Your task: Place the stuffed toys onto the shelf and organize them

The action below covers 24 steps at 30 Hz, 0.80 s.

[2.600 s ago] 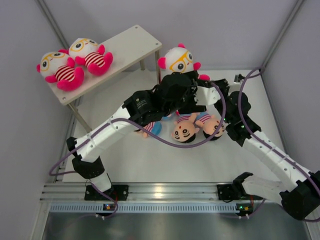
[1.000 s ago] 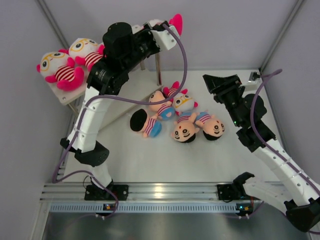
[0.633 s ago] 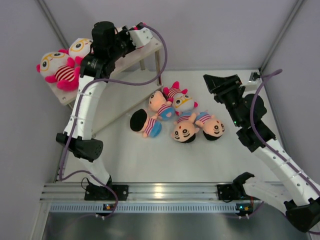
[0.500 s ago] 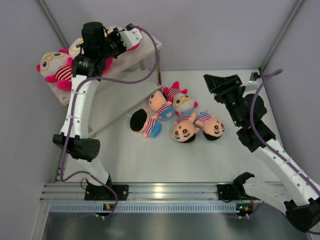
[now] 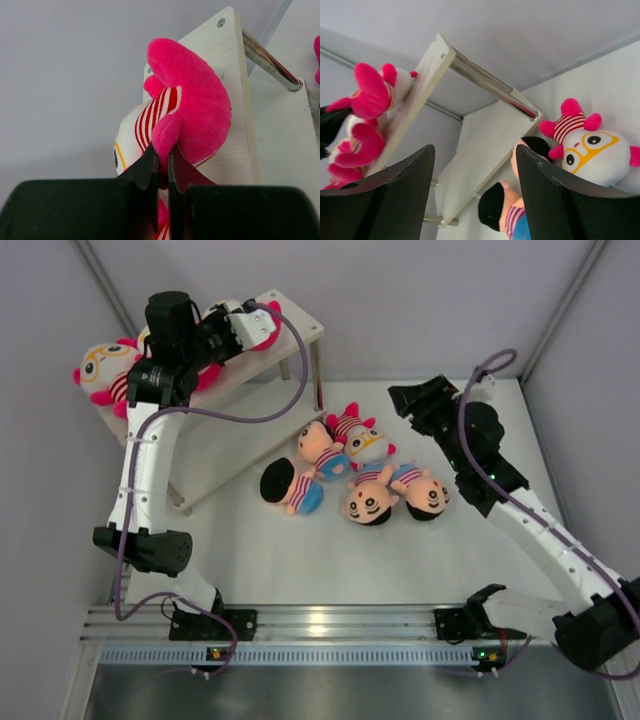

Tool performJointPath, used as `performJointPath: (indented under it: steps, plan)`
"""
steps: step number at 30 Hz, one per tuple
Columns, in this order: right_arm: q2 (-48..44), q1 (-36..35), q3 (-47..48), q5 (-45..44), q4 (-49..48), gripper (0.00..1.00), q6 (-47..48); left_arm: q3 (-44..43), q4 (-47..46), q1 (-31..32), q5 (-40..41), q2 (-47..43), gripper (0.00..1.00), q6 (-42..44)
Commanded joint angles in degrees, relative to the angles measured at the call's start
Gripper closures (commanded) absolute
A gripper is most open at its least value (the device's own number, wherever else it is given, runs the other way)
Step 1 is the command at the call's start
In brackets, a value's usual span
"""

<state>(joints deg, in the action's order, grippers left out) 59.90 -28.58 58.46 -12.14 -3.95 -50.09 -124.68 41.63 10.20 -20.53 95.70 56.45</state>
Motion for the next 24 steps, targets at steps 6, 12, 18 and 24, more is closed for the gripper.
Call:
performJointPath:
  steps: [6,12,18,24]
  plan:
    - [29.54,6.95,24.05,15.47,19.2,0.26,17.36,1.72,-0.93,-0.35,1.2,-3.15,0.73,1.47]
    - [48.98,7.22,35.85,15.83,26.89,0.19,24.76,2.34,-0.85,-0.35,2.17,-3.85,0.27,0.51]
    - [59.36,7.05,38.75,18.37,26.01,0.13,27.84,2.78,-0.93,-0.44,2.69,-3.86,0.3,0.24]
    - [63.76,7.05,40.86,20.31,25.3,0.14,28.99,3.48,-0.85,-0.35,2.52,-3.77,0.38,-0.46]
